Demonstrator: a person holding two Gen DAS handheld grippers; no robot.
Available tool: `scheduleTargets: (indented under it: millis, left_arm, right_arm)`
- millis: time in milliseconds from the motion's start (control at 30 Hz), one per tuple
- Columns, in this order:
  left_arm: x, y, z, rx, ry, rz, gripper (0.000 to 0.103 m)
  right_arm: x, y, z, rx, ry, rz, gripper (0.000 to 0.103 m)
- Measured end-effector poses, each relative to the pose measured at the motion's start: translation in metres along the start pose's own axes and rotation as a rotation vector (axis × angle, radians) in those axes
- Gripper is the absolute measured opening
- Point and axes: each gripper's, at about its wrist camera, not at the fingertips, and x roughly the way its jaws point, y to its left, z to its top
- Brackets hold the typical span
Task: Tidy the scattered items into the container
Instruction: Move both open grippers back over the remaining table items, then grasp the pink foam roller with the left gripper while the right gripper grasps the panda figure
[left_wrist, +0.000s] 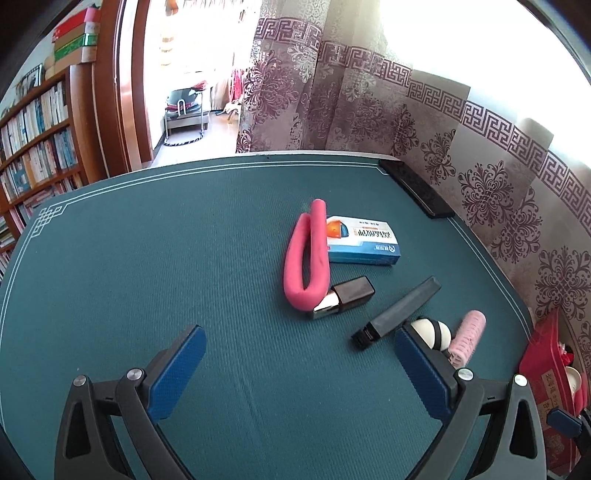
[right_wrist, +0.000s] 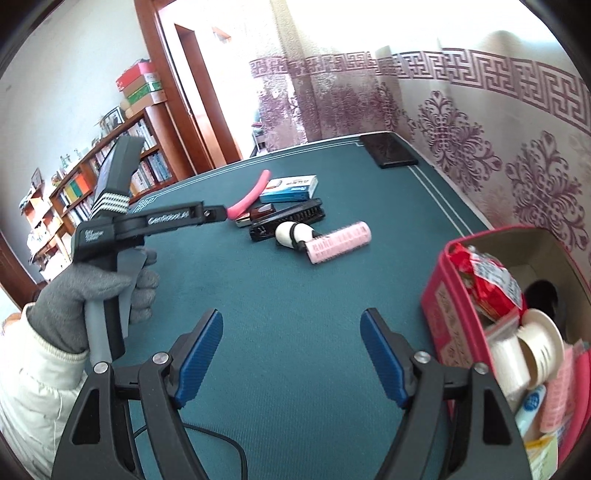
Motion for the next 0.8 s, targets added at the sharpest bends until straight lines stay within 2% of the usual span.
scheduleTargets:
  millis: [267, 467, 567, 667, 800]
  left_arm:
    - [0.033, 0.005, 0.024, 0.025, 0.010, 0.004, 0.103]
    - [0.068, 0.005, 0.039, 0.053, 0.055, 0.015, 0.103]
    - [0.083, 0.008, 0.043, 0.037, 0.075, -0.001, 0.103]
    - [0.095, 0.010, 0.047, 0.034, 0.099, 0.013, 0.103]
    - [0.104, 0.001, 0.047, 0.139, 0.088, 0.071, 0.103]
  right_arm:
    - [0.016, 0.004, 0.008, -0.007, 0.018, 0.010, 0.080]
    - [0.026, 0.003, 0.014, -0.005, 0.025, 0.005, 0.080]
    - [0.031, 0.004, 0.016, -0.013, 0.027, -0.004, 0.080]
    - [0.040, 0.005, 0.018, -0.027, 0.037, -0.015, 0.080]
    - [0.053, 0.005, 0.022, -0.035, 0.043, -0.022, 0.080]
